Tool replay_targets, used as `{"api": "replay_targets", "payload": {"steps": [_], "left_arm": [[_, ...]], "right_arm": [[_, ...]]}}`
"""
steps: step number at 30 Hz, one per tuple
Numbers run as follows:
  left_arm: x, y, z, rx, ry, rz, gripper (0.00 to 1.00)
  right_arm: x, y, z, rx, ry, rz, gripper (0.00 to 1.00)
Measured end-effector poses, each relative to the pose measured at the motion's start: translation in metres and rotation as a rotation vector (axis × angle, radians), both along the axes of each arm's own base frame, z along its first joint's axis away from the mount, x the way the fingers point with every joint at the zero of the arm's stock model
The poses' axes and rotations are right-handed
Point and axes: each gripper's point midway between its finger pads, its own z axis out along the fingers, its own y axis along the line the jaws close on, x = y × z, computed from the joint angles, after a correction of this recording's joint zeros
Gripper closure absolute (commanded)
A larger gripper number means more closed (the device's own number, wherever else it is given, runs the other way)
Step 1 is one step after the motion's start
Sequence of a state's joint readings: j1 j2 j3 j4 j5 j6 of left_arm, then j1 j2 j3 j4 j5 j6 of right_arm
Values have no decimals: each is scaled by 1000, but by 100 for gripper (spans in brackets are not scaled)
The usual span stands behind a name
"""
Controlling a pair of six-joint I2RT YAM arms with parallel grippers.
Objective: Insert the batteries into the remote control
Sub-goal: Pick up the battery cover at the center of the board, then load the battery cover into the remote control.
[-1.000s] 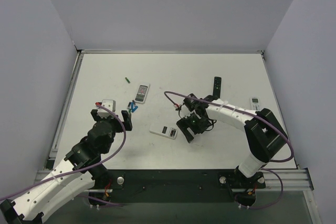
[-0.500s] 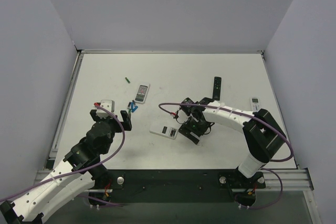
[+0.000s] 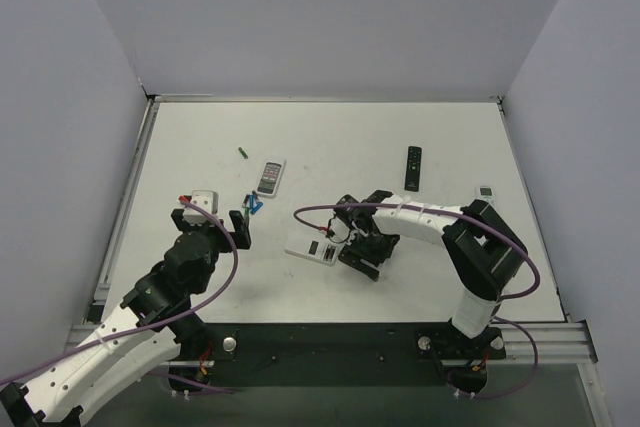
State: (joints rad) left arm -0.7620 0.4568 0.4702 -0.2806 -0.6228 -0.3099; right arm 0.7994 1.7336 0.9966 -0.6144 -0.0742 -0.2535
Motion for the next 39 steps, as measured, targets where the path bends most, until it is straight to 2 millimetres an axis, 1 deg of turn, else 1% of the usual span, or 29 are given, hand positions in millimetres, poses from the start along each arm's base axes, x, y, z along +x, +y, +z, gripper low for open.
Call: {"api": "replay_targets", "payload": {"steps": [2, 7, 8, 12, 13, 15, 19, 23, 28, 34, 36, 39], "left_arm": [[0, 0, 0, -1, -1, 0, 3], [0, 0, 1, -1, -2, 1, 2], [0, 0, 0, -2, -2, 0, 3], [0, 0, 1, -2, -2, 1, 3], [0, 0, 1, -2, -2, 1, 3], [0, 0, 1, -1, -2, 1, 2], [0, 0, 0, -2, -2, 0, 2], [0, 0, 0, 0, -1, 0, 3], [0, 0, 0, 1, 1, 1, 3], [0, 0, -1, 2, 2, 1, 2], [0, 0, 0, 2, 1, 2, 3], [0, 1, 0, 3, 0, 7, 3]], "right_arm": [[0, 1, 0, -2, 2, 5, 38], [0, 2, 0, -4, 10, 13, 48], [0, 2, -1, -5, 11, 15, 48], [-1, 3, -1, -11, 20, 21, 57], [-1, 3, 0, -12, 22, 21, 58], [-1, 3, 0, -12, 24, 20, 64], [-1, 7, 2, 6, 29, 16, 67], [9, 22, 11, 51, 3, 15, 67], [26, 50, 31, 120, -61, 32, 67], [37, 80, 50, 181, -113, 70, 66], [40, 90, 54, 195, -124, 81, 66], [42, 102, 53, 197, -126, 96, 64]]}}
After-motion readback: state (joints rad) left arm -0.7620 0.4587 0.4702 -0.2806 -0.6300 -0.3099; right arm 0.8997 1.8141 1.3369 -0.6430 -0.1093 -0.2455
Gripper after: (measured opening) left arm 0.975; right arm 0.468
